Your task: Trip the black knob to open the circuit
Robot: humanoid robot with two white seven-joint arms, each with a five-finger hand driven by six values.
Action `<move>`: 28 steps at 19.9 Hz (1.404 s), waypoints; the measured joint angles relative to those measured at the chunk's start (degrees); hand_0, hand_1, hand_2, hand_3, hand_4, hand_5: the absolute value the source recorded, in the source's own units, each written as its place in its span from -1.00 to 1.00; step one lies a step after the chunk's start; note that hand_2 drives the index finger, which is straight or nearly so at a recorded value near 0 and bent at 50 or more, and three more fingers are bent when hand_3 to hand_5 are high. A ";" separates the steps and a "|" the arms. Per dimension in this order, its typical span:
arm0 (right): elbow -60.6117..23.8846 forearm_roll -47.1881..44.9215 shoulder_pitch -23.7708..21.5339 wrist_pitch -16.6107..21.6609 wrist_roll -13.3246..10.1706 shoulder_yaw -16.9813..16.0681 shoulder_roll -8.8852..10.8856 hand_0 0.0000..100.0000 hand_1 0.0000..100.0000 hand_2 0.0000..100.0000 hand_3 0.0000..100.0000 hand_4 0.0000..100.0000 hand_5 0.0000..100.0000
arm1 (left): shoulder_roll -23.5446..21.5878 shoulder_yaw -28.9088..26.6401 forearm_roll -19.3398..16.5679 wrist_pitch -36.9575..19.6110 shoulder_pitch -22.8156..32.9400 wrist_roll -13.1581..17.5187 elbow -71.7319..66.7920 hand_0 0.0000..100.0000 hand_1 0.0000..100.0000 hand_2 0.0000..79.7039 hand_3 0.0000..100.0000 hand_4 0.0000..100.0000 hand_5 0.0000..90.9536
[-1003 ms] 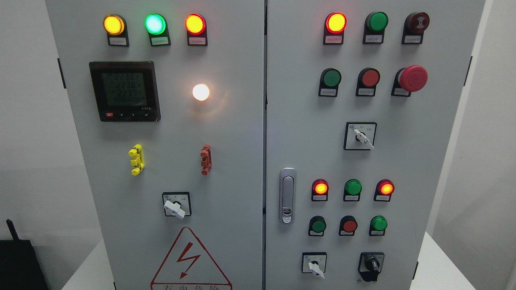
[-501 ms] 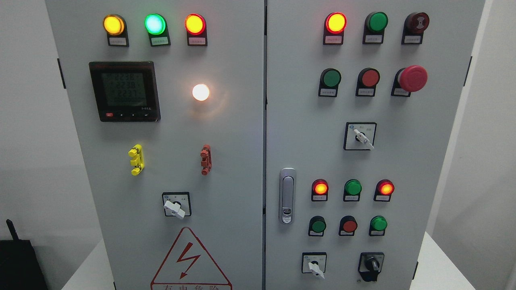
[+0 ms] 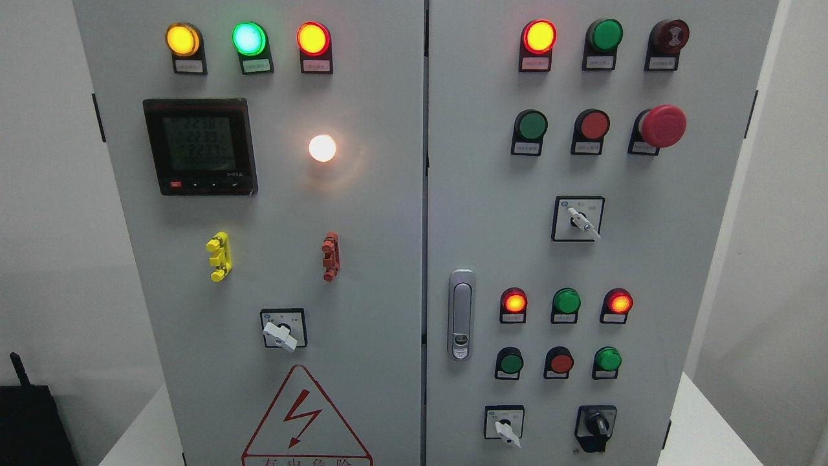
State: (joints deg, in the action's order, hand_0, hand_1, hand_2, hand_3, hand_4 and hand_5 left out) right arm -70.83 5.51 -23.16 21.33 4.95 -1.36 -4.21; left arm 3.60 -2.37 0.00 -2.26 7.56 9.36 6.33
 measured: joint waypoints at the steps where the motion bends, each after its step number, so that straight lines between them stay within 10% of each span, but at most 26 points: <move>1: -1.24 -0.04 -0.13 0.01 -0.04 -0.06 -0.01 -1.00 -1.00 -1.00 -0.67 -0.86 -1.00 | 0.00 0.00 0.00 0.01 0.00 0.00 0.00 -0.76 -0.22 -1.00 -1.00 -1.00 -1.00; 5: -5.59 -0.16 -0.71 0.09 0.11 -0.30 -0.02 -1.00 -1.00 -1.00 -0.34 -0.46 -0.90 | 0.00 0.00 0.00 0.01 0.00 0.00 0.00 -0.76 -0.22 -1.00 -1.00 -1.00 -1.00; 13: -12.83 -0.39 -1.43 0.12 0.35 -0.57 0.05 -1.00 -1.00 -1.00 0.50 0.25 -0.07 | 0.00 0.00 0.00 0.02 0.00 0.00 0.00 -0.76 -0.22 -1.00 -1.00 -1.00 -1.00; 28: -21.66 -1.96 0.47 0.63 -0.01 -0.76 0.44 -1.00 -1.00 -1.00 1.00 0.83 0.81 | 0.00 0.00 0.00 0.02 0.00 0.00 0.00 -0.76 -0.22 -1.00 -1.00 -1.00 -1.00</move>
State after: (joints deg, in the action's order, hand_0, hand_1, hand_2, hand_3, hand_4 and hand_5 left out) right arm -92.49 3.55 -22.69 21.97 4.93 -2.13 -3.77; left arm 3.60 -2.37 0.00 -2.24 7.56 9.36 6.33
